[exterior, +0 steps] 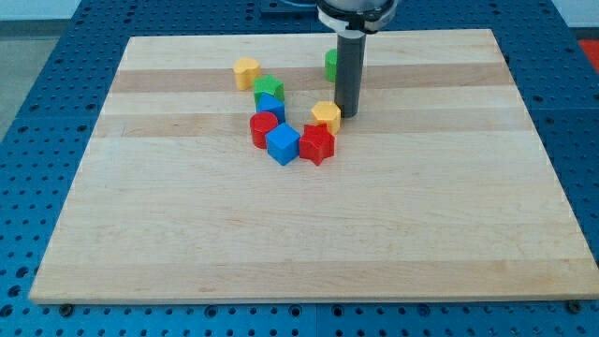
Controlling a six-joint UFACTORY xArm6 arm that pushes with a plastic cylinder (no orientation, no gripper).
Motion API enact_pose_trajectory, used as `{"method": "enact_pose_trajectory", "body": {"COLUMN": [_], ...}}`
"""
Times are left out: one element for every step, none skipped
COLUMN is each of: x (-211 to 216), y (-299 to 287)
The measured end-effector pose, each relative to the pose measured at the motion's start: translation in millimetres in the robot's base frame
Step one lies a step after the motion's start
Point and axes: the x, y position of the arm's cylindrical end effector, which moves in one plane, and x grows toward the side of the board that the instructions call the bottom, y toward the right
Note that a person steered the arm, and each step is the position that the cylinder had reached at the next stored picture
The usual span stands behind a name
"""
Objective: Move the green circle to the yellow hexagon
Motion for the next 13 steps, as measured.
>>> {"method": "enact_pose_trajectory", "body": {"x": [4,4,3,-18,-51,-78,-104,-133,-141,-141,-141,-136,-132], "y": [-3,-3,-3,17,41,52,49,31,0,-36,-45,-39,-24]}}
